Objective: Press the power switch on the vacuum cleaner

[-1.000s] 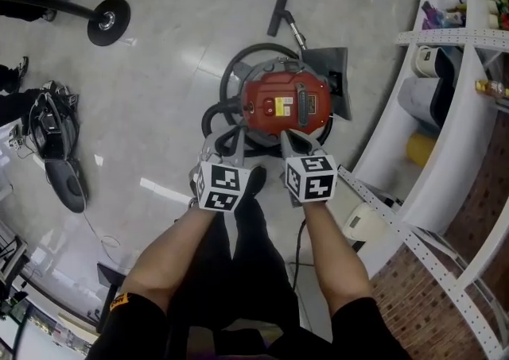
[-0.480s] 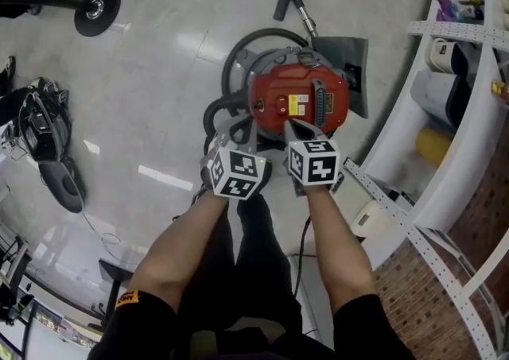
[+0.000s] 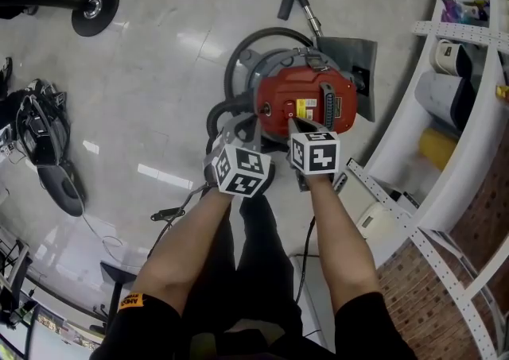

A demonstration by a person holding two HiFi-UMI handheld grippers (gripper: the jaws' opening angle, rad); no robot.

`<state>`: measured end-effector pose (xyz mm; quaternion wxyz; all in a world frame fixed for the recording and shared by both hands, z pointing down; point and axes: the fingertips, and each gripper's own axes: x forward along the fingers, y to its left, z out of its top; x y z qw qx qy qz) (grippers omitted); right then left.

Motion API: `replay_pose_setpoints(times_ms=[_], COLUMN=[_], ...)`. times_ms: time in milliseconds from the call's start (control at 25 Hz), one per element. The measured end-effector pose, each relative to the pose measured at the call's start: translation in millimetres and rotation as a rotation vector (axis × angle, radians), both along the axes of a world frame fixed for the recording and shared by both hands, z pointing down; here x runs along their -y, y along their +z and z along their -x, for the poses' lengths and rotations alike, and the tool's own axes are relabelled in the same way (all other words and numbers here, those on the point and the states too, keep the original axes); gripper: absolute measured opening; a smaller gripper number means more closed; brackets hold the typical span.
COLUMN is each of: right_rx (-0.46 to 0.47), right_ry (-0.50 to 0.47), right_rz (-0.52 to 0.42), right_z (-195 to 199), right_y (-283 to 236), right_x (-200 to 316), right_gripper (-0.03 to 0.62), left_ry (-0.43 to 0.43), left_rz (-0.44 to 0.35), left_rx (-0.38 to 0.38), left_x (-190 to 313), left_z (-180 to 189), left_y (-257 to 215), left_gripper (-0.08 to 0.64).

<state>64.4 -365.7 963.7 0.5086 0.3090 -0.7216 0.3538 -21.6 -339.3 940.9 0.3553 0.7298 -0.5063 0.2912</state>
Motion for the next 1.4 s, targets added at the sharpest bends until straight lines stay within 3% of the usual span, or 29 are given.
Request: replay_pose_setpoints(times_ms=[520,800,1160,1400], right_rx=[-0.072,-0.088,-0.035,0.069], right_ry=[-0.026,-0.044,-0.035,-0.095], right_rz=[0.073,0.042,0.006,-0.090], right_z=[-2,-1,-2,15], right_y=[18,18,-51,-108], right_x=[-5,-3,-19,-21], right_gripper=[-0.009,-0.008,-0.008,-0.008], left_ry=[0.001,-0.016,-0.052,-0.069], left_rz=[0.020,0.018,0.001,-0.050], left_rx=[-0.009,-0.018,-0.038,-0.036], left_x=[4,7,-7,-11], left_z=[1,4,-5,-7], left_y=[9,2,-62,-107], left_gripper=[0.017,0.017,0.015,0.016])
